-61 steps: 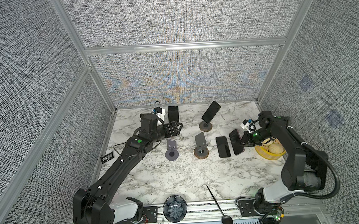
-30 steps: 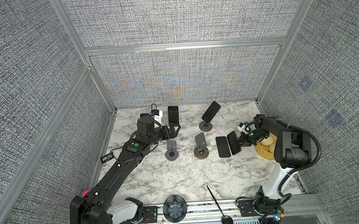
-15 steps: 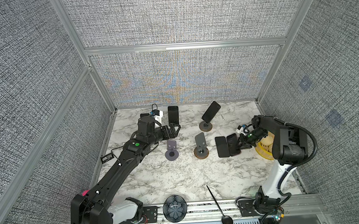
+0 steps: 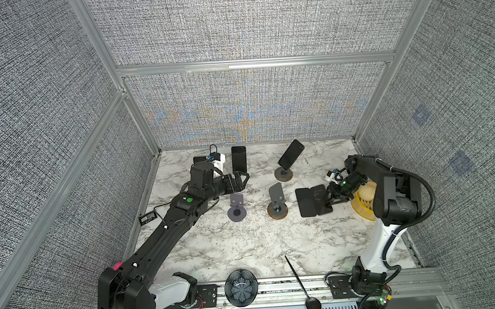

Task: Remove the phone from the phone stand
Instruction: Place the phone to the middle-right of the table.

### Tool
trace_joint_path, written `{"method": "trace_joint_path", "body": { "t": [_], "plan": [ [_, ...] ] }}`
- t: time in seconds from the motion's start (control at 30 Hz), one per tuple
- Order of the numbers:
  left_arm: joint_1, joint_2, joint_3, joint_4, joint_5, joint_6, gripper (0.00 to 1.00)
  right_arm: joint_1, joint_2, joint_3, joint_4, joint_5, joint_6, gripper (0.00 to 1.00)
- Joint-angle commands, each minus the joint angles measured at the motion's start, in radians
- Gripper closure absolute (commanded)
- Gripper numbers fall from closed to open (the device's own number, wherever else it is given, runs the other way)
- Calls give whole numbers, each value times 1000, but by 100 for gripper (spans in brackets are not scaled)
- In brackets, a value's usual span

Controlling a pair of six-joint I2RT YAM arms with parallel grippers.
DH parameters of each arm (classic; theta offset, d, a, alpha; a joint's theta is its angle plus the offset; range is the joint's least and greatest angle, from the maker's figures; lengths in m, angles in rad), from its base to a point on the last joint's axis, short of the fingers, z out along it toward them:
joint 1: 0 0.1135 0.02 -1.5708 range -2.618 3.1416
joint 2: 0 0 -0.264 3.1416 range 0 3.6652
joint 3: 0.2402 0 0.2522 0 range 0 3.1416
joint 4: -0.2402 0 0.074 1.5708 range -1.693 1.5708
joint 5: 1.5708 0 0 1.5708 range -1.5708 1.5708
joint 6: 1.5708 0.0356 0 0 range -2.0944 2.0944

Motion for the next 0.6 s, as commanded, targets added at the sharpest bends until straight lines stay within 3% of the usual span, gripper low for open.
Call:
{"method": "trace_joint_path", "body": {
  "t": [0.0,0.33,0.57],
  "plan": [
    [2,-10,-1,9,-5,4,5,1,-3,9,-22,15,10,58],
    [2,-28,-20,-10,-26,13,5,2,-7,40,-29,37,23,50],
    [4,-44,-30,-32,-51,23,3,3,-119,44,-26,83,91,48]
  ]
}}
